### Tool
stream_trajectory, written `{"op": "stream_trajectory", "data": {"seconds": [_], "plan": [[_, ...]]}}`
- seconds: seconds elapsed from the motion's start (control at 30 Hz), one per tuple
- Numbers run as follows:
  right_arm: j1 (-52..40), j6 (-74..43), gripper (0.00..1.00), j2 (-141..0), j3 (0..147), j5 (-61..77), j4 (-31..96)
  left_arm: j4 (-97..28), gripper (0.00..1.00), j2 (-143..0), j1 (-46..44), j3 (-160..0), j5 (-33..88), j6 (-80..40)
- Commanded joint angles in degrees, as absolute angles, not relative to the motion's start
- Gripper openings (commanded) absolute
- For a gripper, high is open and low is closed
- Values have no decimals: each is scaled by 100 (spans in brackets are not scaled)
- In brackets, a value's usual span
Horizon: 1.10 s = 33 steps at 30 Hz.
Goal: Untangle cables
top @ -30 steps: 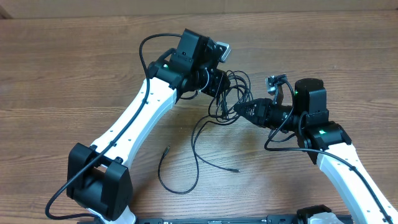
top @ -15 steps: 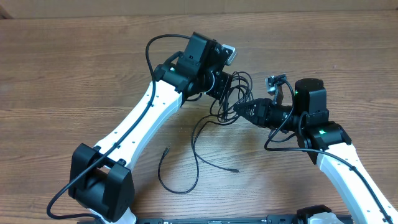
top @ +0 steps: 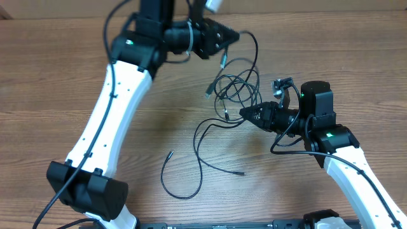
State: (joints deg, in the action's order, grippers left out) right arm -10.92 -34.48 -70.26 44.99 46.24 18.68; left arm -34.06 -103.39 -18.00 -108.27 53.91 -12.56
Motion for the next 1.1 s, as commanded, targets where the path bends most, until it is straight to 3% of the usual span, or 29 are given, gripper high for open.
{"op": "stream_trajectory", "data": {"seconds": [0.0, 0.07, 0.1, 0.17, 0.4, 0.53, 0.67, 1.07], "plan": [[-1125, -3420, 4, -7011, 4508, 4650, 1850, -3581, 13, -10285, -1693, -10847, 5011, -1479], [-1125, -3422, 4, -7011, 4508, 4676, 1855, -3826, 41, -10287, -1695, -10798, 4082, -1479], [-1125, -3422, 4, -7011, 4508, 4685, 1855, -3970, 49, -10307, -1710, -10796, 3791, -1479], [-1125, -3422, 4, -7011, 4508, 4705, 1852, -4217, 56, -10331, -1785, -10794, 3664, -1372], [-1125, -3420, 4, -7011, 4508, 4705, 1850, -5299, 50, -10350, -2265, -10794, 3614, -427], [-1125, -3420, 4, -7011, 4508, 4770, 1824, -5774, 50, -10363, -2644, -10704, 2646, 21], [-1125, -3420, 4, -7011, 4508, 4919, 1715, -5817, 50, -10401, -2880, -10516, 1990, 27], [-1125, -3393, 4, -7011, 4508, 5553, 1422, -5535, 50, -10923, -2891, -10392, 2233, 32]]}}
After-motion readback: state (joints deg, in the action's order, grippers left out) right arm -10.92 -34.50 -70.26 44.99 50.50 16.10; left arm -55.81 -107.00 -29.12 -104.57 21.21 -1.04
